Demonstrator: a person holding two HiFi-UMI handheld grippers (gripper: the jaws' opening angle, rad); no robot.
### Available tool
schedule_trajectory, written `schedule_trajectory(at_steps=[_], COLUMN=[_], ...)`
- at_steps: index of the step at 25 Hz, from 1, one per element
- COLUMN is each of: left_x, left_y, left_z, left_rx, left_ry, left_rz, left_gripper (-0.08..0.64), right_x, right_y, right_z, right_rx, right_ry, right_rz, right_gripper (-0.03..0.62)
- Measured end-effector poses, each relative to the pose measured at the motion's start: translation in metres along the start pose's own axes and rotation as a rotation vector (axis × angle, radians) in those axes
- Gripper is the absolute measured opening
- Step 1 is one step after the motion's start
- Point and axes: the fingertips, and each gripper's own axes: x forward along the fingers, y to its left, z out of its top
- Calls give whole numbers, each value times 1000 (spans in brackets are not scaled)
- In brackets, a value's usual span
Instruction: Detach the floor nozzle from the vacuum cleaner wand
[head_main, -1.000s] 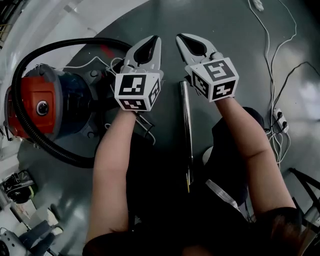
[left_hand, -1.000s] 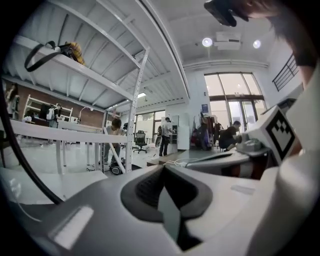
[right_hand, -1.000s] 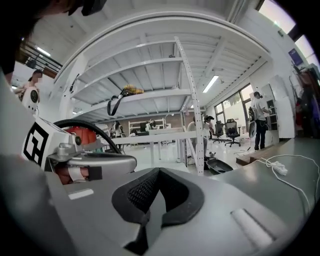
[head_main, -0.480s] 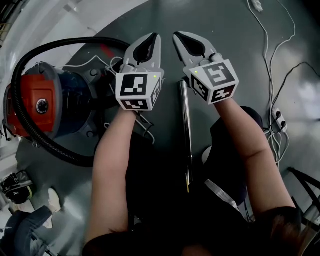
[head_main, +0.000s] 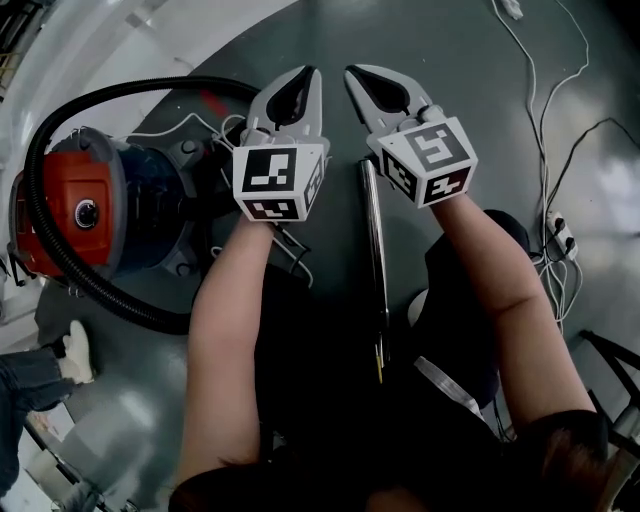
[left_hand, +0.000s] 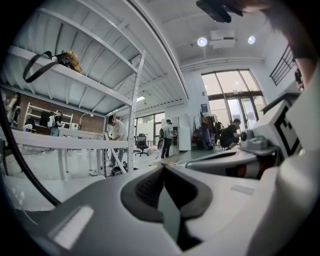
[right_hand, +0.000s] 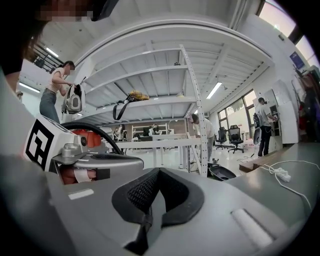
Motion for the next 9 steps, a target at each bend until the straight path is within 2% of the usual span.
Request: schedule_trajectory(at_steps=[9], left_x=[0], left_y=[-5], left_z=[1], left_rx=[-15], left_ry=[6], left_rz=[-17], left_gripper=[11], right_x=[-1], right_y=[0], right_z=[0], right_rx=[8], right_ry=[6], right_rz=[2], right_gripper=[-3])
